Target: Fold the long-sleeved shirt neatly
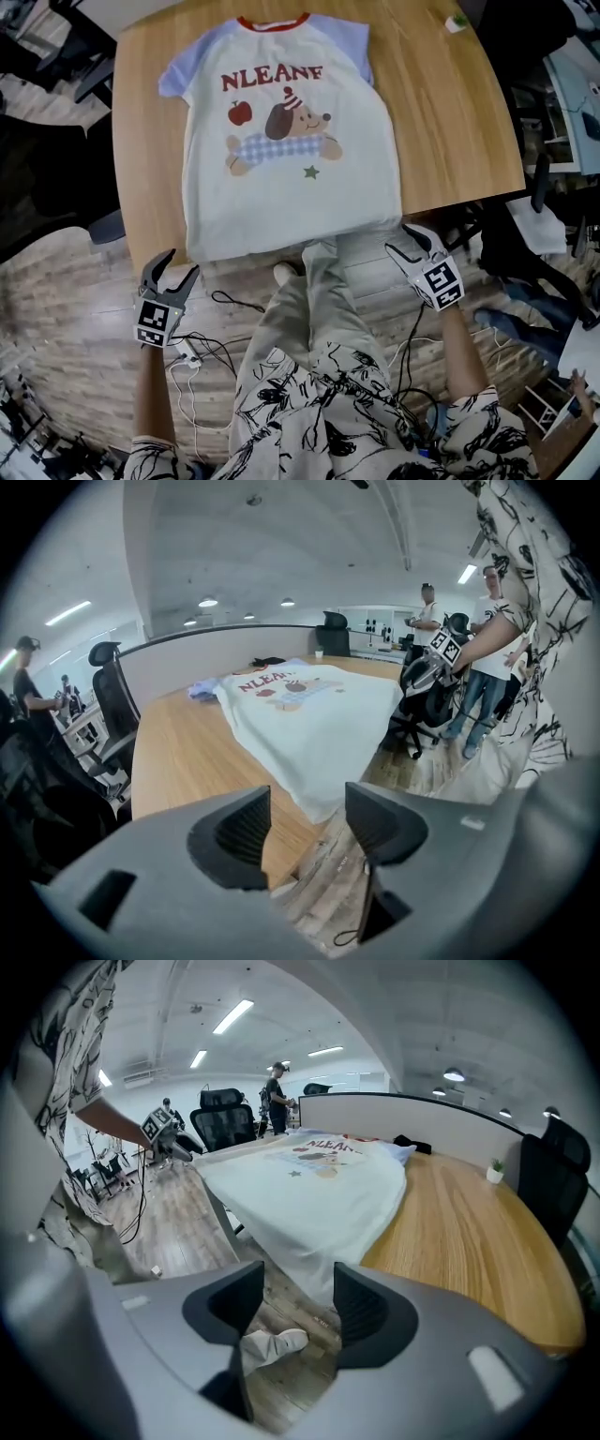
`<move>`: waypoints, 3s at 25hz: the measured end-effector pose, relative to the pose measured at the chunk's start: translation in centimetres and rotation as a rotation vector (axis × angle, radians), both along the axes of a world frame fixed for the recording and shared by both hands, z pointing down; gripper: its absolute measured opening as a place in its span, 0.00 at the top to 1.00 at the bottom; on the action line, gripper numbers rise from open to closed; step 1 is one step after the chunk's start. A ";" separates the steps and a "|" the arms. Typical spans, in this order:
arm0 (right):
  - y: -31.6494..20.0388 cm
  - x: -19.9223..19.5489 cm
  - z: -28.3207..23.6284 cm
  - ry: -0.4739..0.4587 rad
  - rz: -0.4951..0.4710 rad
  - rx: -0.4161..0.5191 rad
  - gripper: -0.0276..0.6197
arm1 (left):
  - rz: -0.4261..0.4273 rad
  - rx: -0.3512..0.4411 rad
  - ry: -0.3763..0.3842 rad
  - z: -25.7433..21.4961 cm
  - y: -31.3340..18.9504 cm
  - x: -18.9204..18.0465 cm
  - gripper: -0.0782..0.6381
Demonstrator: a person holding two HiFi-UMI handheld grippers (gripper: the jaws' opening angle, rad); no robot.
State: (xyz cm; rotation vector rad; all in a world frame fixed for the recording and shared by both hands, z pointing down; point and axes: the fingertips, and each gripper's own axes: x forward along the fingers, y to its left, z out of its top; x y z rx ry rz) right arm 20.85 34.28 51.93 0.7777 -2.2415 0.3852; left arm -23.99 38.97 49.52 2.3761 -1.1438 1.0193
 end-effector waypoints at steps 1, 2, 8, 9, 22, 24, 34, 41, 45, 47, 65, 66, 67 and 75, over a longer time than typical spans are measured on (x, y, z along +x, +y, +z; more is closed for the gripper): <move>-0.3 -0.1 -0.3 -0.001 0.003 0.007 0.57 | -0.003 0.004 0.003 -0.2 -0.1 0.0 0.53; -0.8 -0.2 -0.8 -0.009 0.010 0.014 0.56 | -0.011 0.011 0.011 -0.6 -0.3 0.0 0.52; -5.0 -1.9 -5.3 -0.073 0.047 0.087 0.56 | -0.060 0.095 0.060 -4.7 -3.8 -0.2 0.52; -5.8 -2.3 -6.4 -0.088 0.055 0.100 0.57 | -0.067 0.112 0.069 -5.9 -4.6 -0.1 0.52; -21.6 -5.9 -16.7 -0.258 0.088 0.228 0.60 | -0.167 0.311 0.059 -17.7 -21.7 0.7 0.52; -24.6 -5.2 -17.1 -0.264 0.096 0.237 0.60 | -0.160 0.326 0.058 -19.0 -24.5 1.9 0.52; -38.1 -0.2 -14.2 -0.215 0.102 0.200 0.61 | -0.026 0.303 0.061 -19.1 -38.5 13.4 0.52; -42.8 0.2 -7.6 -0.112 0.001 0.124 0.64 | 0.123 0.207 0.075 -13.1 -43.8 22.4 0.52; -44.3 -0.3 -4.1 -0.020 -0.100 0.096 0.65 | 0.243 0.125 0.103 -8.0 -45.1 28.4 0.52; -44.5 -0.9 -2.8 -0.040 -0.112 0.044 0.66 | 0.291 0.085 0.123 -5.6 -45.4 31.0 0.52; -44.8 -4.9 0.2 -0.181 -0.086 -0.226 0.94 | 0.338 0.001 0.164 0.0 -48.5 35.3 0.52; -45.0 -4.8 -0.1 -0.193 -0.064 -0.223 0.93 | 0.337 0.001 0.164 0.0 -48.5 35.2 0.52; -45.2 -4.7 -0.3 -0.207 -0.043 -0.225 0.93 | 0.335 0.002 0.165 0.0 -48.5 35.2 0.52; -45.9 -5.8 0.3 -0.237 0.005 -0.325 0.72 | 0.322 0.002 0.168 0.0 -48.4 34.7 0.53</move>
